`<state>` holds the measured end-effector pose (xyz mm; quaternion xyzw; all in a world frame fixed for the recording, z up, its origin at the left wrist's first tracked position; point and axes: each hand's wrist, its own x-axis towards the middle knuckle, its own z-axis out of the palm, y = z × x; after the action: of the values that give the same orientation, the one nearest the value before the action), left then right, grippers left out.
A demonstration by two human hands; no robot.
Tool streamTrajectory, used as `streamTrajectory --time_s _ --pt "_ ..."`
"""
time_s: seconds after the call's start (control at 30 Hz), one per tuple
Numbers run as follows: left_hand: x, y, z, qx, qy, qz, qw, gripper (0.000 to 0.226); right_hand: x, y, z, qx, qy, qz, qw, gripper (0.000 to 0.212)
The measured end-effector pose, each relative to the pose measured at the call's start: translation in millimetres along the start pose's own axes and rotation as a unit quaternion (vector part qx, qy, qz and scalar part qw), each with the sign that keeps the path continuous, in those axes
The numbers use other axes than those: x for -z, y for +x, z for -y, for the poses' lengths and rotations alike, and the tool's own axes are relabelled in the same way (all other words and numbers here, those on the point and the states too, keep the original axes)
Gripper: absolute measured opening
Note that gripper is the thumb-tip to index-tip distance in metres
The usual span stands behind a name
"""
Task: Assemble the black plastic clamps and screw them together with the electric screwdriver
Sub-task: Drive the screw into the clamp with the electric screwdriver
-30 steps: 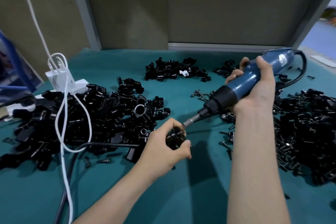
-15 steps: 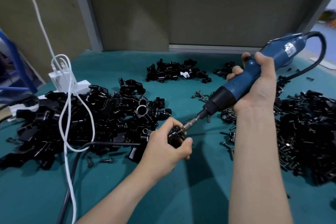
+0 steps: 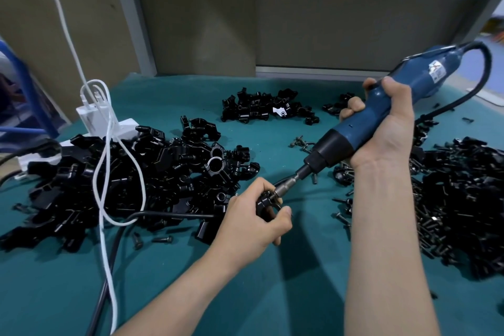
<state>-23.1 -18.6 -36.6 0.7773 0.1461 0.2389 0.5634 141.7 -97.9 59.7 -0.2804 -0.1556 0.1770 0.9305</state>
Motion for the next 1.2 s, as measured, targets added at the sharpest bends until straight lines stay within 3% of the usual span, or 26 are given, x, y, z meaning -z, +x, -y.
streamTrajectory --time_s 0.33,0.73,0.87,1.2 --pt "-0.8 -0.8 -1.4 0.005 -0.013 -0.010 1.000 0.018 -1.9 -1.6 -2.0 -0.006 0.006 0.012 1.000 0.046" --pt "-1.6 -1.2 -1.9 0.005 -0.035 -0.018 0.999 0.023 -4.6 -0.5 -5.5 0.000 0.008 0.006 1.000 0.027" --pt "-1.7 -0.7 -1.7 0.004 -0.036 -0.021 0.999 0.022 -4.9 -0.5 -6.7 -0.007 0.006 0.010 1.000 0.041" --pt "-2.2 0.1 -0.9 0.009 -0.039 -0.031 0.999 0.023 -6.4 -1.3 -9.8 -0.021 0.004 0.011 1.000 0.029"
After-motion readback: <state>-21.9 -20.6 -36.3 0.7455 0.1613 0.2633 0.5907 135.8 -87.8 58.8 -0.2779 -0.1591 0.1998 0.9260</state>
